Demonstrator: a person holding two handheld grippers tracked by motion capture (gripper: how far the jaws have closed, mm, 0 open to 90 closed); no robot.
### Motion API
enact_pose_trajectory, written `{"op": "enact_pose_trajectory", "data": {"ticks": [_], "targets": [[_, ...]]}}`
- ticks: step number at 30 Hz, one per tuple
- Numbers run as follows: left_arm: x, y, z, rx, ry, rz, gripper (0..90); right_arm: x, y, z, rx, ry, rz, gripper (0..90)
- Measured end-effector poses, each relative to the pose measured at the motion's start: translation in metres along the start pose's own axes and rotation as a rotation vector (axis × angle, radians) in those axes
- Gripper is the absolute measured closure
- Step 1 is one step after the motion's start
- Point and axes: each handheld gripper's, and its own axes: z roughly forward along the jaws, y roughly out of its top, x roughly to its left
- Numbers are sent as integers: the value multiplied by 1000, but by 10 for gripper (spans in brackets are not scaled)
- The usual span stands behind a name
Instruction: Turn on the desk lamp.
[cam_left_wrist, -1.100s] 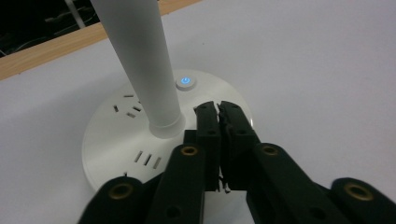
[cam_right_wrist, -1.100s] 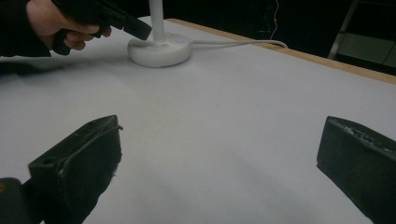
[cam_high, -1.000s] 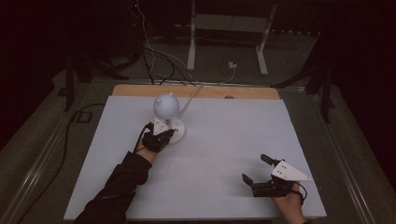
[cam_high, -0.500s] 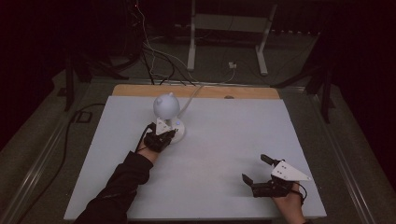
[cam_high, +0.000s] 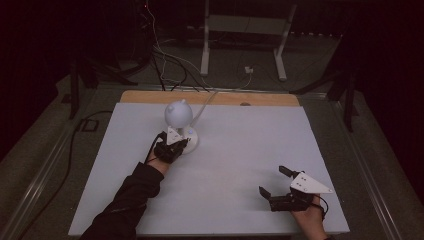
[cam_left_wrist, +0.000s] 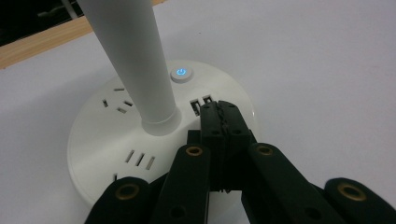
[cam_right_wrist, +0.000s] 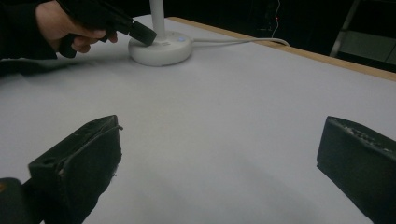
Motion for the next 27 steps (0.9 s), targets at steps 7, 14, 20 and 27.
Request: {"op": "enact_pose_trajectory", "data": {"ticks": [7, 14, 20, 27], "targets": [[1, -1, 0, -4, -7, -4, 900, 0, 0, 0, 0, 1, -1, 0], [1, -1, 0, -5, -11, -2, 900, 1, 0, 0, 0, 2, 1, 0], [-3, -1, -5, -27, -14, -7, 816, 0, 0, 0, -4, 2, 6, 0], [-9, 3, -12, -36, -20, -10, 709, -1, 0, -1, -5, 1, 5, 0]]}}
